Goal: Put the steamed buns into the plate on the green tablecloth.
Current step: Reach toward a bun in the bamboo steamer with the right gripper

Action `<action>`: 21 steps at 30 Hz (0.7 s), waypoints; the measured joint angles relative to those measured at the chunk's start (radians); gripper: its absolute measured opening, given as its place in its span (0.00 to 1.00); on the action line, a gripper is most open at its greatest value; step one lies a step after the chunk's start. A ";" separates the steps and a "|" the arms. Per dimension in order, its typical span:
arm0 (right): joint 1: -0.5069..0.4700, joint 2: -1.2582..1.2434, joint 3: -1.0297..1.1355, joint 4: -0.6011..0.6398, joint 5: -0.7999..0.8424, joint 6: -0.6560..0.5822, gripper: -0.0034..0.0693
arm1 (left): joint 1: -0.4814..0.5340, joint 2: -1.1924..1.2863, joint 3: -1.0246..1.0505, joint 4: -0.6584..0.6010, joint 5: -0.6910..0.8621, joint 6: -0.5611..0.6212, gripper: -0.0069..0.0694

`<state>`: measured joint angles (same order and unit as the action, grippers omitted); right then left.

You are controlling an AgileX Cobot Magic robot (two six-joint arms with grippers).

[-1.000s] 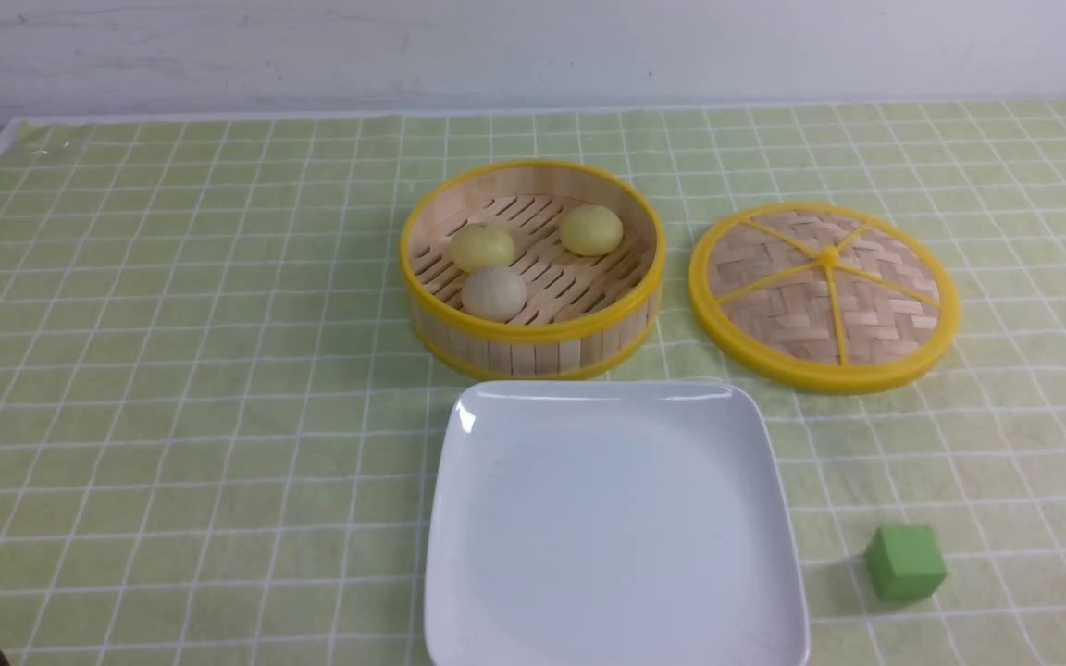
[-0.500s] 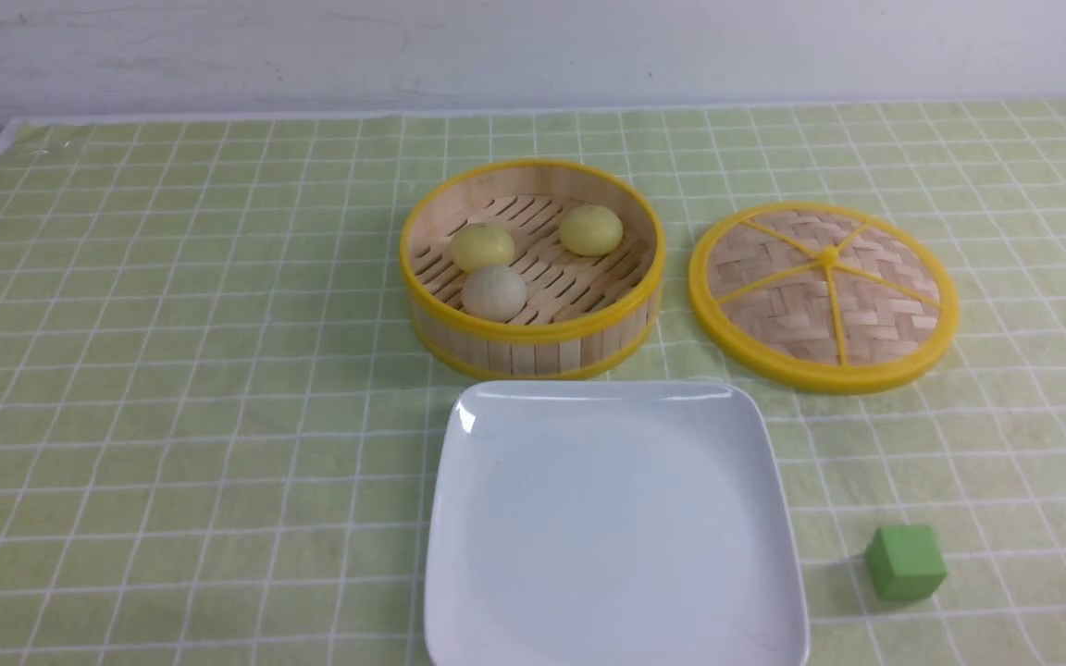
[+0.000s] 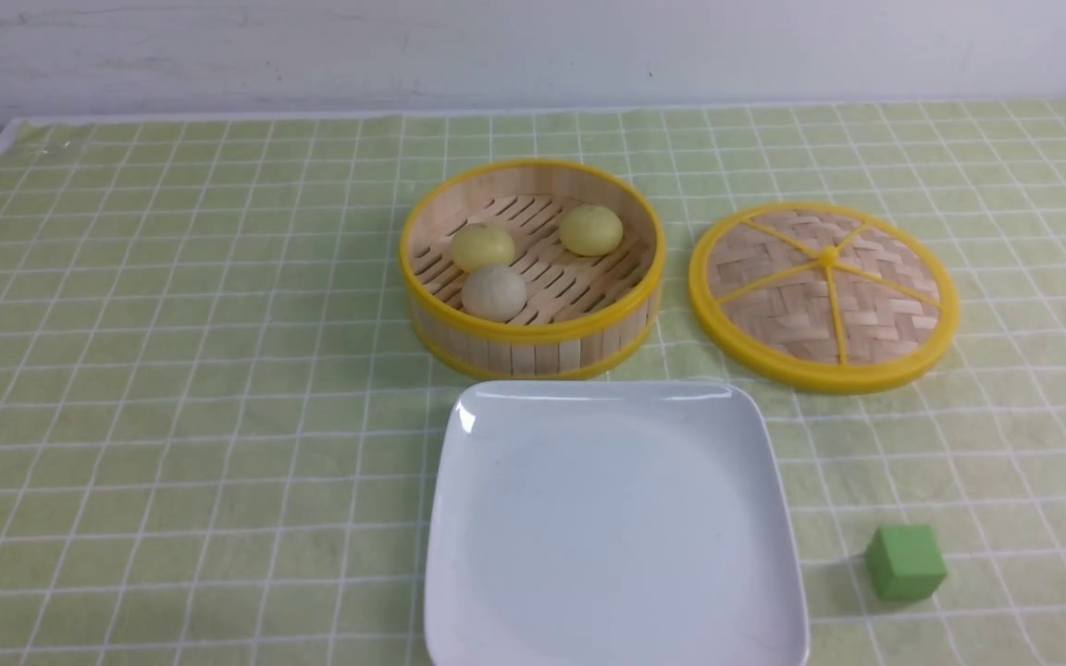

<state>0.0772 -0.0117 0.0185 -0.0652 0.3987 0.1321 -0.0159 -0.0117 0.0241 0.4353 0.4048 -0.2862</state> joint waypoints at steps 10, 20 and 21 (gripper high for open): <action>0.000 0.000 0.004 0.301 -0.011 0.250 0.38 | 0.000 0.000 0.003 -0.435 -0.069 -0.444 0.41; 0.000 0.000 -0.005 0.466 -0.047 0.350 0.36 | 0.000 0.000 0.003 -0.801 -0.190 -0.848 0.41; 0.000 0.000 -0.048 0.437 -0.045 0.338 0.31 | 0.000 0.000 -0.023 -0.792 -0.212 -0.789 0.40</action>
<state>0.0772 -0.0117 -0.0299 0.3717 0.3539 0.4703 -0.0159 -0.0117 0.0013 -0.3572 0.1928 -1.0747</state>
